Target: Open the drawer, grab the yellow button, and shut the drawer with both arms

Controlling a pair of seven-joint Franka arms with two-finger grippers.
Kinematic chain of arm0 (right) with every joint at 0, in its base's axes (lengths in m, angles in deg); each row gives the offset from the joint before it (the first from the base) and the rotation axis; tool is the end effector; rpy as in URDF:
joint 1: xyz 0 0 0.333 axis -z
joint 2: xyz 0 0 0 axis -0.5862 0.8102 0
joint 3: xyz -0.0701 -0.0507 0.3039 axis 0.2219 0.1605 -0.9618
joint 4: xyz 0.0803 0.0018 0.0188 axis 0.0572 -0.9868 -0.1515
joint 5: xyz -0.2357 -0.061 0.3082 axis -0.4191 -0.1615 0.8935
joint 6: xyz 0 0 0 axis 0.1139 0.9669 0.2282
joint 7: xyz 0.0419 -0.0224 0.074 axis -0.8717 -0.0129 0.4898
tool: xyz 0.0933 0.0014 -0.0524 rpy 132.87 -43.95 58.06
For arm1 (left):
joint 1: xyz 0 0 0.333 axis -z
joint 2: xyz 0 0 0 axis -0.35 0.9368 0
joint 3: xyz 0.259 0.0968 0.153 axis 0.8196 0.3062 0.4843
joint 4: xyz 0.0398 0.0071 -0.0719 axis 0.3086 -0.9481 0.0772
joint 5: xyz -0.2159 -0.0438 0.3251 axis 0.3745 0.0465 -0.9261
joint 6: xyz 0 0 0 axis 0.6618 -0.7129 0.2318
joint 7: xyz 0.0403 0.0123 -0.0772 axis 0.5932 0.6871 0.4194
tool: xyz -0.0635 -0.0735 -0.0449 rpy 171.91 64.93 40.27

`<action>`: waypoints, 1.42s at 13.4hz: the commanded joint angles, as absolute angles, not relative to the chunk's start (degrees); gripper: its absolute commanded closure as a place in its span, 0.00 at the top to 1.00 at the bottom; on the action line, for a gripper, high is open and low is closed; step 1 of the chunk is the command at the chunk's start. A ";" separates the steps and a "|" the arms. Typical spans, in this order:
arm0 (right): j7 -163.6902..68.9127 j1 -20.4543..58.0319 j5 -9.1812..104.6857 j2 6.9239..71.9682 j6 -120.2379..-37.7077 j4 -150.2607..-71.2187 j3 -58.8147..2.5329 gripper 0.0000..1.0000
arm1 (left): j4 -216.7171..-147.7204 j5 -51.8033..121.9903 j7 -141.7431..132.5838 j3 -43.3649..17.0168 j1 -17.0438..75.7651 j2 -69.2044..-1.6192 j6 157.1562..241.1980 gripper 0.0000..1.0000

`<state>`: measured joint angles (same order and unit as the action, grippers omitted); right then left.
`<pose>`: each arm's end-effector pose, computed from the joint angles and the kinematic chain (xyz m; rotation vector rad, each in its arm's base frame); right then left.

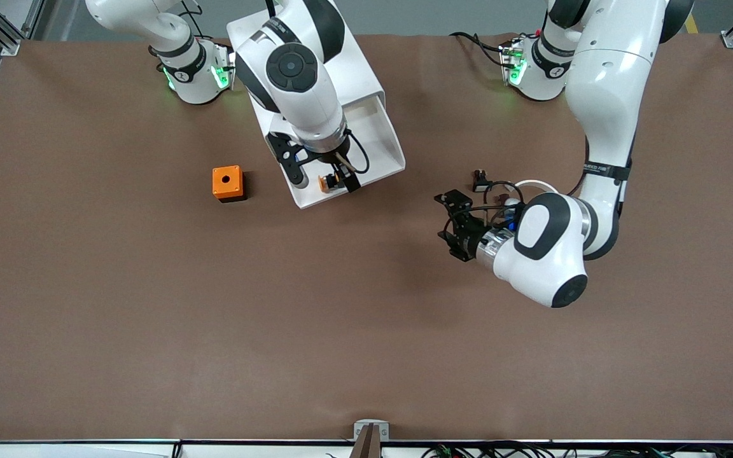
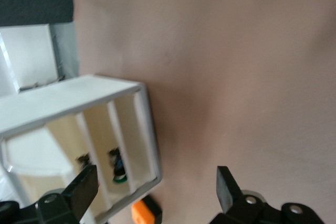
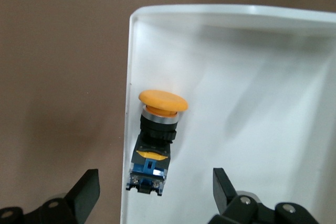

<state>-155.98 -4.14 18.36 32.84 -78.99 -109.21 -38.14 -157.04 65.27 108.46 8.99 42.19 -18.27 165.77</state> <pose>0.4574 0.4554 0.4252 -2.6311 1.5922 0.2020 0.6209 -0.2872 0.2902 -1.5277 -2.1407 1.1100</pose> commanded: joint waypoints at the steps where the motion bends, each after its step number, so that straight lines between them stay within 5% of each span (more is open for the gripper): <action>1: -158.67 -5.16 14.97 31.98 -80.77 -111.38 -37.63 0.87 | -156.42 56.20 104.56 9.99 42.55 -19.28 164.98 0.99; 3: -160.34 -5.86 13.63 31.98 -81.82 -112.09 -37.63 0.54 | -156.16 49.07 101.66 9.90 42.81 -19.72 164.98 0.99; 7: -160.70 -5.16 13.81 31.37 -80.78 -111.74 -37.63 0.10 | -155.63 38.18 91.22 9.72 43.60 -21.57 165.50 0.99; 14: -140.88 6.25 15.21 30.05 -65.14 -101.20 -37.37 0.04 | -155.72 34.28 73.61 8.41 45.62 -23.68 173.84 0.99; 19: -102.95 22.58 15.13 28.64 -58.72 -100.93 -37.37 0.05 | -155.72 34.19 59.32 7.18 48.70 -23.50 179.04 0.99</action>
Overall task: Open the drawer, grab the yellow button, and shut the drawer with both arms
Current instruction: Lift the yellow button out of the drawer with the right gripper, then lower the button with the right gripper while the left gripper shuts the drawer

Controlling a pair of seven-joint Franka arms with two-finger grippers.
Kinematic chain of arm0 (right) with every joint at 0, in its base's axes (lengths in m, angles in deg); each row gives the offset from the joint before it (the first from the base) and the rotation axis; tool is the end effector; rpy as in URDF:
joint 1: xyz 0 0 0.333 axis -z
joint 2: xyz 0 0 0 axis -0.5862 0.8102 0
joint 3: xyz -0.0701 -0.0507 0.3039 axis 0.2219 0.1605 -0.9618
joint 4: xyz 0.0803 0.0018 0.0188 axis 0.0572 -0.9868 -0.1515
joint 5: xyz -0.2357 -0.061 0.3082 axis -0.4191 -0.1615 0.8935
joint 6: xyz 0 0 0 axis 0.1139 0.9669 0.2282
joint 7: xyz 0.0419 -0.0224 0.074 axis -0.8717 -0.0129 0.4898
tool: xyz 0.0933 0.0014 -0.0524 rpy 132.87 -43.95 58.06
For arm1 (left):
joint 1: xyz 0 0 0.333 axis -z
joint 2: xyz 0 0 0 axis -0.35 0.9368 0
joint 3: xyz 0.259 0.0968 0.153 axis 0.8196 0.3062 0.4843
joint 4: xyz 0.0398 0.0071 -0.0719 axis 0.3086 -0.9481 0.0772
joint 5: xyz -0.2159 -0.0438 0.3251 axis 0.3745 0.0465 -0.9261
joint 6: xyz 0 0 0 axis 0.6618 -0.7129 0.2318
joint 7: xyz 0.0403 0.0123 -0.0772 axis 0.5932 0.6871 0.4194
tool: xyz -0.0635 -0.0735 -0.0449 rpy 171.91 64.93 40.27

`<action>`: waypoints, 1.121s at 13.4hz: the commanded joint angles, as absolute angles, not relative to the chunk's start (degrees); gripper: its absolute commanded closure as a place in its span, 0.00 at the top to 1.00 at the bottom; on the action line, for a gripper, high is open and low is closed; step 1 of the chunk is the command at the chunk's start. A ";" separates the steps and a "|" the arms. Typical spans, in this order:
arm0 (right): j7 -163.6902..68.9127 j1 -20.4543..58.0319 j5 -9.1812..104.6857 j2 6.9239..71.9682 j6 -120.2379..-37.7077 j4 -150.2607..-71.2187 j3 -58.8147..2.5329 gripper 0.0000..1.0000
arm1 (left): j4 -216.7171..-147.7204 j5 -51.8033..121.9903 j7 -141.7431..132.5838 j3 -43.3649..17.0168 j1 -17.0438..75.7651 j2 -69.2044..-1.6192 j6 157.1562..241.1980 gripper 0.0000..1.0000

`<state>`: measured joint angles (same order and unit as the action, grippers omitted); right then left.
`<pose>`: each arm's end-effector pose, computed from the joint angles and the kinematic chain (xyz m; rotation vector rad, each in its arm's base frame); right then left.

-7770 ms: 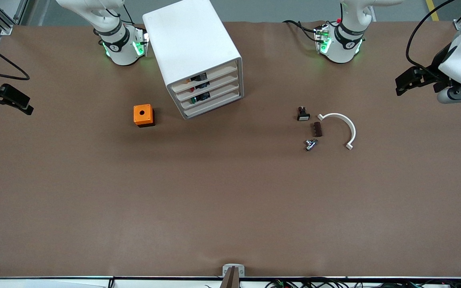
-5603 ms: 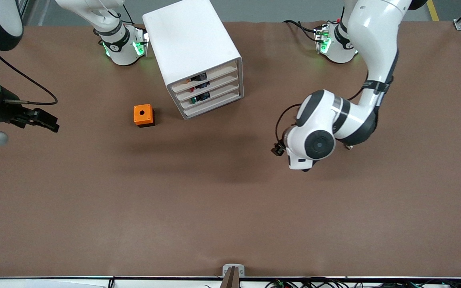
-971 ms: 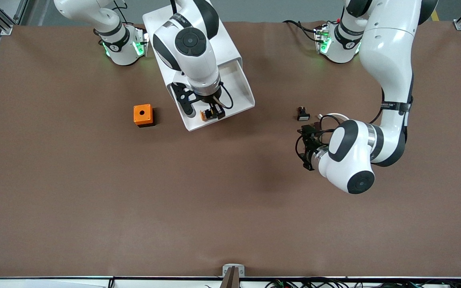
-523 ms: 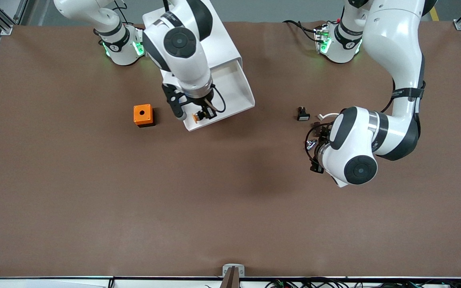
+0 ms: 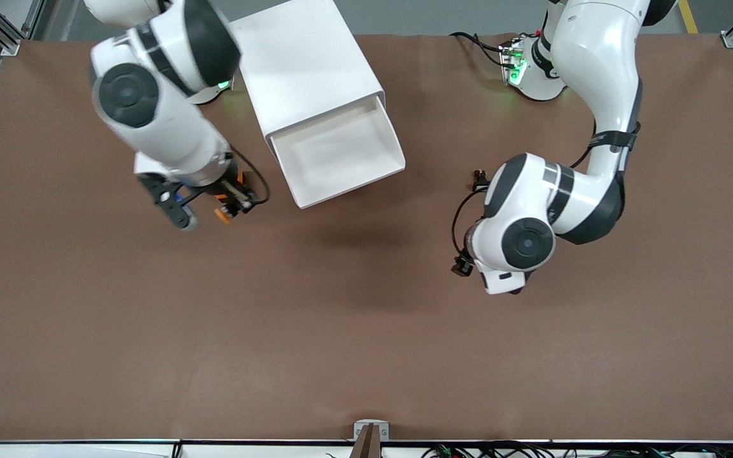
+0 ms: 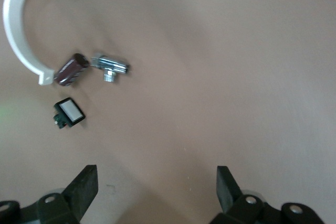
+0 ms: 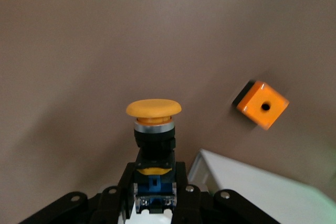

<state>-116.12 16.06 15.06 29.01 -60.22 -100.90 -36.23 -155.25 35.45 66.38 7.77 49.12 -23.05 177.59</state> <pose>0.5733 0.2420 0.5082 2.9241 -1.1214 -0.1976 0.6237 -0.3293 0.3485 -2.6710 -1.3386 0.3998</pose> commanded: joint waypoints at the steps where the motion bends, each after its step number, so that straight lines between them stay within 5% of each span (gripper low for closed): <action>1: -95.82 26.18 15.13 28.81 -58.80 -101.01 -37.37 0.05 | -155.72 34.19 56.32 6.39 48.70 -23.50 179.57 0.99; 8: -54.93 44.40 14.07 40.39 -70.38 -101.45 -37.11 0.05 | -158.18 34.45 54.70 2.26 54.93 -23.06 187.21 0.99; 15: -47.41 48.54 9.50 54.64 -83.49 -101.54 -37.02 0.05 | -158.53 34.54 61.74 -2.83 59.60 -24.21 186.17 1.00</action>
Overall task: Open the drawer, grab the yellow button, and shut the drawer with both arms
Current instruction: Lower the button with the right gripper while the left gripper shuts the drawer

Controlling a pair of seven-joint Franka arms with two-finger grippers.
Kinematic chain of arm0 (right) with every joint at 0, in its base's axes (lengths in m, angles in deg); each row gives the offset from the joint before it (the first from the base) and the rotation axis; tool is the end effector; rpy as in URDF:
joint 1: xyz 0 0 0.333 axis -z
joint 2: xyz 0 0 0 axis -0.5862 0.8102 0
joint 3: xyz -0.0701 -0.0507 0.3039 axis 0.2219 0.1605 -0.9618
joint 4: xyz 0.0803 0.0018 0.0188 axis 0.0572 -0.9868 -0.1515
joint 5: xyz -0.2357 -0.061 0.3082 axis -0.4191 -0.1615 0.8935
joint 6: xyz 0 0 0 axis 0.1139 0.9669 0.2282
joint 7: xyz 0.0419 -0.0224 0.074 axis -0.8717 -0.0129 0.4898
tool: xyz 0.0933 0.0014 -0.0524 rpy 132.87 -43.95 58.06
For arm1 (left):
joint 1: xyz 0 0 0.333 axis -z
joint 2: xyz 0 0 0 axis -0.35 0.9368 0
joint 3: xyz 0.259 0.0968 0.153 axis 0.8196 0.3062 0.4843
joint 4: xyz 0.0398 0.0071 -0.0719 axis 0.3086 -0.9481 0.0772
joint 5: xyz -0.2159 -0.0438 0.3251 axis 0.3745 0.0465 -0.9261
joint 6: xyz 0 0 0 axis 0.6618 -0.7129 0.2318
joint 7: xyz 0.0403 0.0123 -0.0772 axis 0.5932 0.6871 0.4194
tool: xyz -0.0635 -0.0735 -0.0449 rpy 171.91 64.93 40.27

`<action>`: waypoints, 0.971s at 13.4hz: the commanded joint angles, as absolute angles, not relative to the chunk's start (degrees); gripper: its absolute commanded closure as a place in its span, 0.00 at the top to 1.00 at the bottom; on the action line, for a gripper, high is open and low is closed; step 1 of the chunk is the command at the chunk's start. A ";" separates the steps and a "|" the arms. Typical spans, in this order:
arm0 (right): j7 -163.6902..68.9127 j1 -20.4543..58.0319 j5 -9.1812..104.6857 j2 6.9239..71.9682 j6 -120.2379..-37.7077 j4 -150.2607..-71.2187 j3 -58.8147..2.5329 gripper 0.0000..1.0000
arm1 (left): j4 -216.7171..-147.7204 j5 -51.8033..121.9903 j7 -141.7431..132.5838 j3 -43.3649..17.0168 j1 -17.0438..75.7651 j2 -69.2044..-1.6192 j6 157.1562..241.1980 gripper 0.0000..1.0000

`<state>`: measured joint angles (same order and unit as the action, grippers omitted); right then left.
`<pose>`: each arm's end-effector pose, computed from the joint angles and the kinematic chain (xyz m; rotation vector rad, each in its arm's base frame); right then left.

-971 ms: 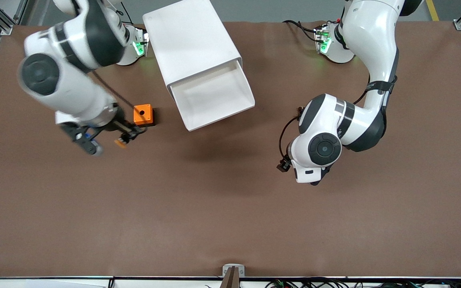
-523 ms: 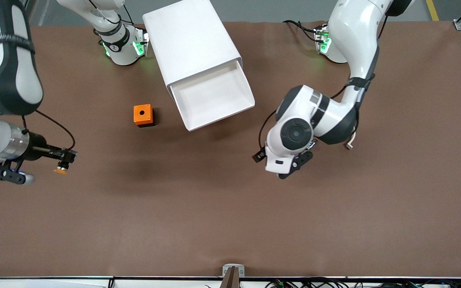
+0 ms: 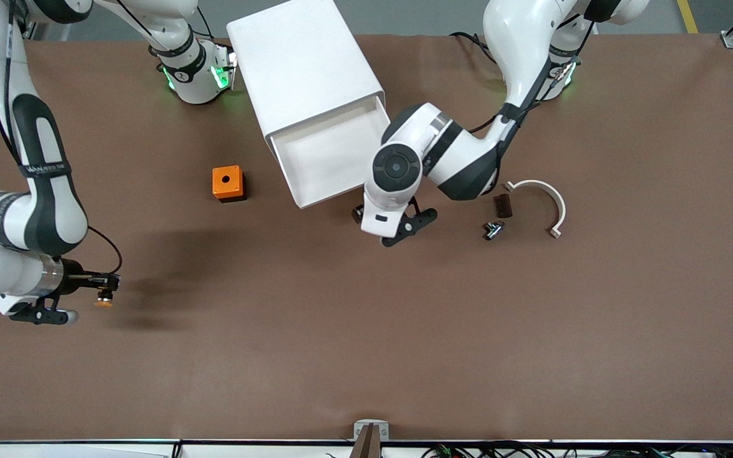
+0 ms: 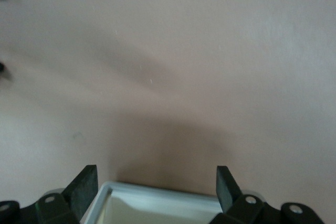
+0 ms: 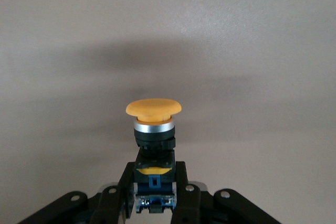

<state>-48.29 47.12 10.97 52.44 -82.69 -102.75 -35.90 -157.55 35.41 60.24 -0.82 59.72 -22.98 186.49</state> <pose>0.6728 -0.1090 0.2523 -3.0880 0.1411 0.2158 0.5078 -0.5058 0.3419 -2.9971 -0.8057 0.4125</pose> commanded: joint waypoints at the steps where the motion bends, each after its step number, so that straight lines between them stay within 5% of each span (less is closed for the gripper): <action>1: -47.41 48.72 9.50 55.96 -84.80 -101.89 -37.02 0.07 | -158.62 34.54 62.00 -3.98 59.60 -24.29 185.73 1.00; 5: -48.11 48.28 8.71 58.52 -87.45 -102.42 -36.58 0.25 | -158.88 34.63 63.32 -9.16 59.68 -24.21 182.91 1.00; 9: -47.50 48.02 8.71 57.82 -86.75 -102.07 -36.67 0.93 | -159.23 34.71 65.52 -13.91 59.77 -23.50 183.00 1.00; 10: -47.32 47.93 8.71 57.12 -86.75 -101.90 -36.67 1.00 | -159.32 34.71 66.39 -15.05 59.95 -23.42 183.00 1.00; 13: -45.74 47.40 8.80 48.89 -81.16 -101.72 -36.84 1.00 | -160.02 34.71 68.07 -15.41 61.62 -23.33 183.00 1.00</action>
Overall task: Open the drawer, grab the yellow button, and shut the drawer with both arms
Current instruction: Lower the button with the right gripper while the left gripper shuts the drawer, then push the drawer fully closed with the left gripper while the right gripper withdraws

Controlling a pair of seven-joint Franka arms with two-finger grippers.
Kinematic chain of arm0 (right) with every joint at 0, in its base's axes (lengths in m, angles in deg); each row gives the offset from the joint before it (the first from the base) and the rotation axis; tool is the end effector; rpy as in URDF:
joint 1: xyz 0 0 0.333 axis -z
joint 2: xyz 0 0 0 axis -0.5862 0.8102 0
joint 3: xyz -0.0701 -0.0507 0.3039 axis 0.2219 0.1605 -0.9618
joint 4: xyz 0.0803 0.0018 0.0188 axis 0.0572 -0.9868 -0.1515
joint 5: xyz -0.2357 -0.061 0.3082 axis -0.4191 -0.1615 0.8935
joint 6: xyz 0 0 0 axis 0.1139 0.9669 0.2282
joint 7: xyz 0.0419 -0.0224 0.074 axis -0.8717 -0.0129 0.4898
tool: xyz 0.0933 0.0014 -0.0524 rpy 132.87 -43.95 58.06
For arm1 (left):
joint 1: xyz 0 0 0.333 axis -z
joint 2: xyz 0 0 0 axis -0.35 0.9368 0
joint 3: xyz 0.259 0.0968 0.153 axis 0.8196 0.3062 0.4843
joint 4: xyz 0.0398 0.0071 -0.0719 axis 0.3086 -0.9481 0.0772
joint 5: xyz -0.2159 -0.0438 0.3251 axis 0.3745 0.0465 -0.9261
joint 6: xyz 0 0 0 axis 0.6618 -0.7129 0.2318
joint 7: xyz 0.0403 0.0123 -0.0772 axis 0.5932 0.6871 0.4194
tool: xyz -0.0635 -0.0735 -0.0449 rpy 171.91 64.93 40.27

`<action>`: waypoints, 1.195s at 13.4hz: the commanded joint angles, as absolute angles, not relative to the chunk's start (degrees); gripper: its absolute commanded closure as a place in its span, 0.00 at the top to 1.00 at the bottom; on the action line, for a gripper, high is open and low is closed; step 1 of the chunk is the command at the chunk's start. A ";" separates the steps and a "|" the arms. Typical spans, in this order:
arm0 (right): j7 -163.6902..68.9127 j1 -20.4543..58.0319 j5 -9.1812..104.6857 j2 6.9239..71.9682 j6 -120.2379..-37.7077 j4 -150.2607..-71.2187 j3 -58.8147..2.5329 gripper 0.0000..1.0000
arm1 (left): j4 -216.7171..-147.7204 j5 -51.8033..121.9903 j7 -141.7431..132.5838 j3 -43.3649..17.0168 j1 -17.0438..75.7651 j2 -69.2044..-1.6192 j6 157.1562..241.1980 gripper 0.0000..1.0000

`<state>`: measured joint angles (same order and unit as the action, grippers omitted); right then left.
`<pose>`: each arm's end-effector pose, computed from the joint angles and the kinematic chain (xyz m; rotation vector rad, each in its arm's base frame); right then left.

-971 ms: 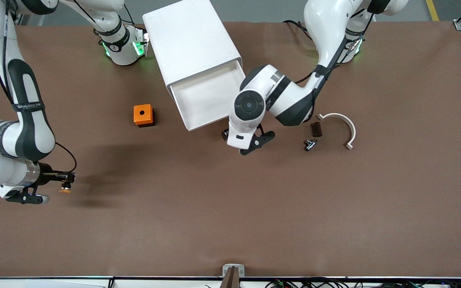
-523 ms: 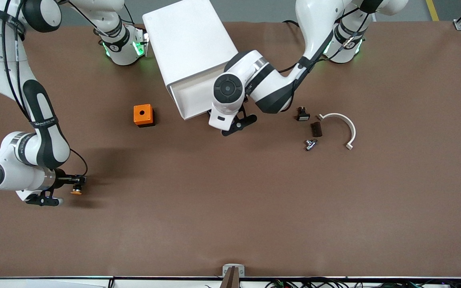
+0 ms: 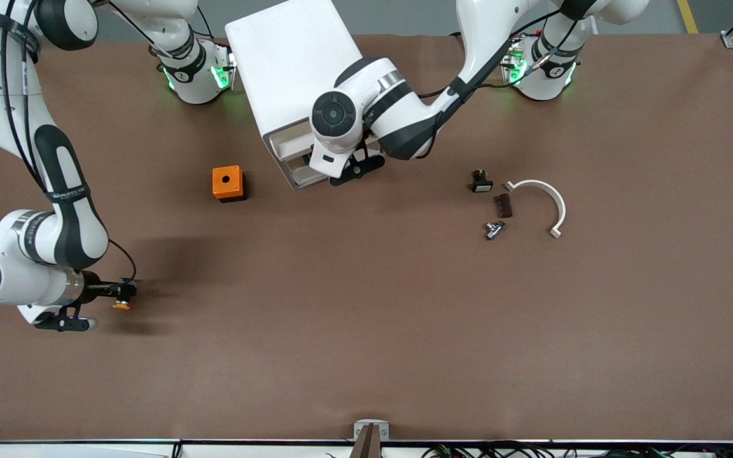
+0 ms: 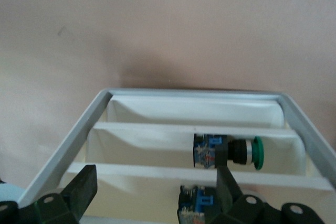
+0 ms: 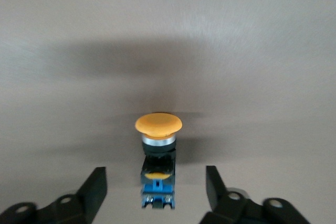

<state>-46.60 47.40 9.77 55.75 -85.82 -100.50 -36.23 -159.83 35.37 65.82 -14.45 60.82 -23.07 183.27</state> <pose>0.6850 -0.1123 0.2335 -3.1077 0.0805 0.1620 0.3826 -0.5886 0.3417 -2.9578 -0.5851 0.6423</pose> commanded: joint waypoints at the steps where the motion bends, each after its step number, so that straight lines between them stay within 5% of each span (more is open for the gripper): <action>1: -45.74 46.79 8.80 46.07 -78.95 -101.72 -36.84 1.00 | -160.72 34.71 68.07 -15.41 62.32 -23.42 183.00 1.00; 9: -46.80 39.77 9.85 27.25 -66.55 -101.72 -33.78 1.00 | -162.05 33.75 69.83 -14.72 62.68 -23.94 181.16 1.00; 16: -47.67 36.59 9.76 19.06 -57.75 -101.54 -31.48 1.00 | -161.52 20.32 69.04 -13.57 47.67 -29.38 178.78 1.00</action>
<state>-46.59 37.38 9.79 20.70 -58.07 -99.98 -32.47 -160.66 23.48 69.05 -13.18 51.20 -26.02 180.10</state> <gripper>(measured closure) 0.000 0.000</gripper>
